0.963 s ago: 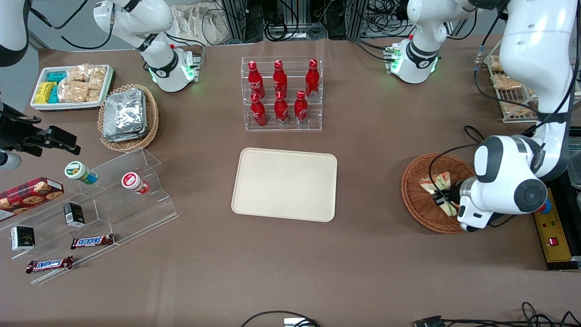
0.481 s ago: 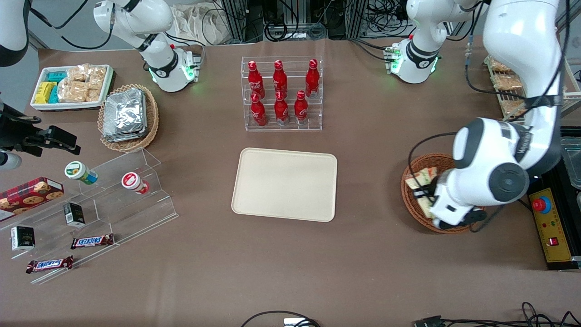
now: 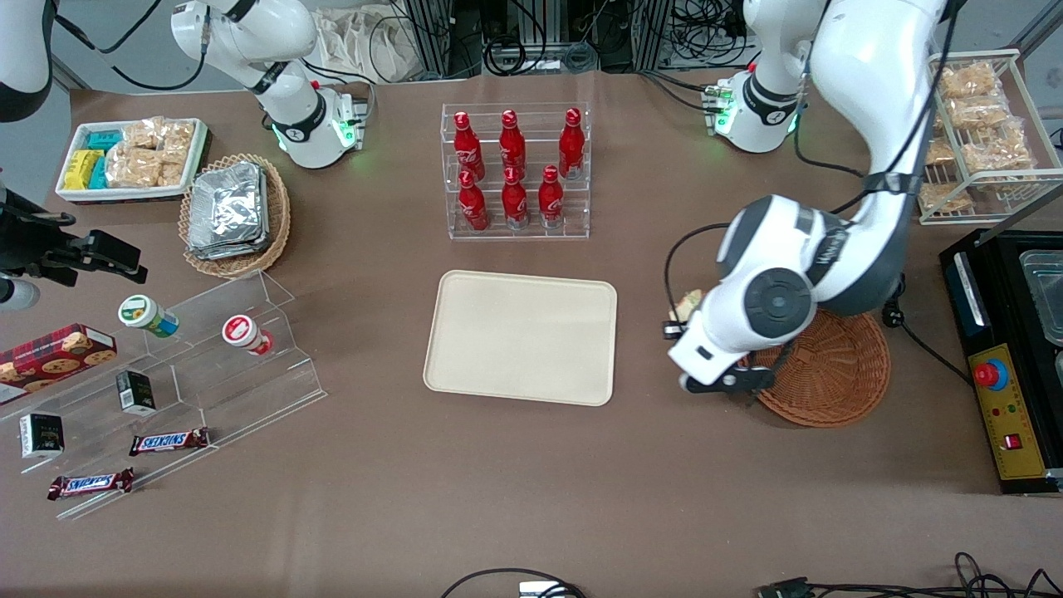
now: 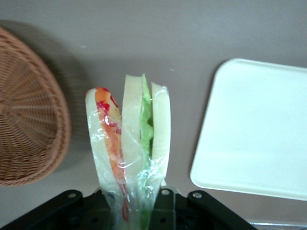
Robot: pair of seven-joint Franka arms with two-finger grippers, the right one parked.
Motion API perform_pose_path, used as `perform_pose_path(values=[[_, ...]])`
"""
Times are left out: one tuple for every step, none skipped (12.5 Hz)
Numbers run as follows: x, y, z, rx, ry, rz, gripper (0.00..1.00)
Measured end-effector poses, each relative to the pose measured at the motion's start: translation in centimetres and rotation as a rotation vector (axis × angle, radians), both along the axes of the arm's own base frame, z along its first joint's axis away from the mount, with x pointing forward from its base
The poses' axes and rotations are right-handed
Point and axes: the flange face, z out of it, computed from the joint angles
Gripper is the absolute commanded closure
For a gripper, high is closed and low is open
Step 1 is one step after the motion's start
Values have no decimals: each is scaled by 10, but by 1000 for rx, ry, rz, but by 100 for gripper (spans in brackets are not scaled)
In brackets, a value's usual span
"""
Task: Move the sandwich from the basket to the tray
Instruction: 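Carry the held sandwich with the left gripper over the cream tray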
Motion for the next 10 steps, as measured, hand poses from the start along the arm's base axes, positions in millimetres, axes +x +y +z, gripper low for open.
perform_pose_path(values=[[-5,-21,-10,-3,2,-29,100],[-10,-40,-23,-7,6,-52,100],[-13,-56,-37,-12,6,-71,100],[-15,-69,-51,-20,3,-86,100],[-16,-79,-64,-27,-1,-95,100],[-18,-87,-76,-34,-5,-103,100],[-21,-94,-86,-39,-7,-112,100],[-26,-104,-95,-41,-6,-126,100],[-32,-112,-103,-39,2,-140,100],[-38,-119,-110,-36,11,-151,100]])
